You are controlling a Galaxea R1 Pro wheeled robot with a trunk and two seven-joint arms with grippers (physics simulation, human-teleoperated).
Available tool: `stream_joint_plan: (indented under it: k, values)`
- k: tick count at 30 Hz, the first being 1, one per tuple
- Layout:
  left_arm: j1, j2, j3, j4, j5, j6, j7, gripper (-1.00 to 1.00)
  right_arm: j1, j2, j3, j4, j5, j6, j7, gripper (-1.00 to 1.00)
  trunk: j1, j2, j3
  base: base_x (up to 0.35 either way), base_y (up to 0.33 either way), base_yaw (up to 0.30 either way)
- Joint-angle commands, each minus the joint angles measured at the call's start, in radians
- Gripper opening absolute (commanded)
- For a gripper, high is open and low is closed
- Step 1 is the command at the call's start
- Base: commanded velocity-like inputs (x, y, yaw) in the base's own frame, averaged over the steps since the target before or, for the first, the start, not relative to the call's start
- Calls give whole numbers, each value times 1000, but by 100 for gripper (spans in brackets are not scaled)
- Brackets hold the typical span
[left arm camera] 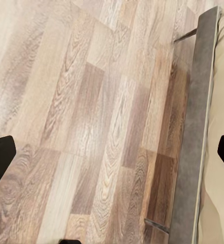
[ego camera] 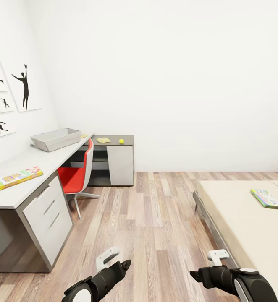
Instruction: Put all the toys in the child's room - the three board games (two on the bed and one on the table), the two jigsaw puzzles on the table, and the tennis ball on the table - inside the toy box on the table in the child's room.
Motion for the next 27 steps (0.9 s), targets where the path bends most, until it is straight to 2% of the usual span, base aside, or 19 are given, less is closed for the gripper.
stream_joint_plan:
  k: [1,9,27]
  values:
    - [-1,0,0,-1,10,1,10,100,-1,-1,-1,0,-1,5,3,100,0,-1,-1,0,0,46]
    - [-1,0,0,-1,9,1,10,100,-1,-4,-3,18,0,3,4,100,0,-1,-1,0,0,27]
    - [0,-1,0,-1,8,1,10,100,-1,-1,-7,45,1,-59,3,100,0,-1,-1,0,0,5]
